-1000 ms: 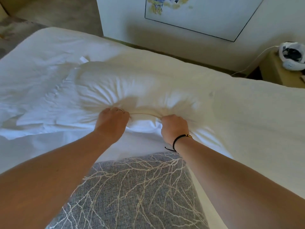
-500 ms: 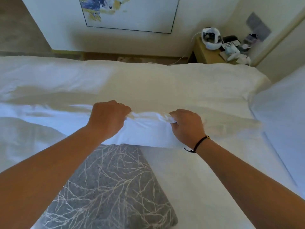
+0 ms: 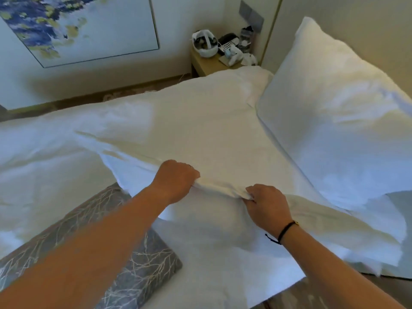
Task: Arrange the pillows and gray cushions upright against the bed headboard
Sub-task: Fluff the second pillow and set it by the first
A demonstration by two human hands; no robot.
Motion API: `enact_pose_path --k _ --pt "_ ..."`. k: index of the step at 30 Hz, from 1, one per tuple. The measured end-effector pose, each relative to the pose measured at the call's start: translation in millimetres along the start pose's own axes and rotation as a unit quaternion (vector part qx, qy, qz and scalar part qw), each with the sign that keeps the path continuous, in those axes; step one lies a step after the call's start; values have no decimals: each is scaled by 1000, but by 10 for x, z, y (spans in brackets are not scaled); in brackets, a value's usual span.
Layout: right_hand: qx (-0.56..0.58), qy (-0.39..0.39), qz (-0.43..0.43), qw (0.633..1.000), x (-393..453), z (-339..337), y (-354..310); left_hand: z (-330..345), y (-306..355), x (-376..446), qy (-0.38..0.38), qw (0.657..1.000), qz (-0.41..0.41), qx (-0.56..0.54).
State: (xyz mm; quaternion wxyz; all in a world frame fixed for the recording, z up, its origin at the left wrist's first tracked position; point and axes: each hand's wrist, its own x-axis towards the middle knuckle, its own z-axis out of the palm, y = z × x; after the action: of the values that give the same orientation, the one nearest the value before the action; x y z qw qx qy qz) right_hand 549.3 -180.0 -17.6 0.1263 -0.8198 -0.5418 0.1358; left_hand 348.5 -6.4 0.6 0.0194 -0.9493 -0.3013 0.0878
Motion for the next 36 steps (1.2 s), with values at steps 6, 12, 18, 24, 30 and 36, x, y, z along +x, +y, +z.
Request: enact_pose_path --k 6,12,18,24,30,36 --pt "-27 -38 32 998 -287 613 338 490 598 -15 -42 998 -50 26" --pt "-72 -15 -18 997 -365 676 270 589 467 -236 -47 997 -53 -14" --pt "-124 -67 4 990 -420 529 222 676 429 -237 -53 995 -66 -49" --pt "-101 -93 32 990 -361 452 168 572 421 -155 -58 994 -72 -52" --pt "-60 -111 25 992 -179 359 315 421 437 114 -64 995 -60 -47" --pt "27 -61 1 998 347 -221 748 -220 368 983 -111 992 -40 -51"
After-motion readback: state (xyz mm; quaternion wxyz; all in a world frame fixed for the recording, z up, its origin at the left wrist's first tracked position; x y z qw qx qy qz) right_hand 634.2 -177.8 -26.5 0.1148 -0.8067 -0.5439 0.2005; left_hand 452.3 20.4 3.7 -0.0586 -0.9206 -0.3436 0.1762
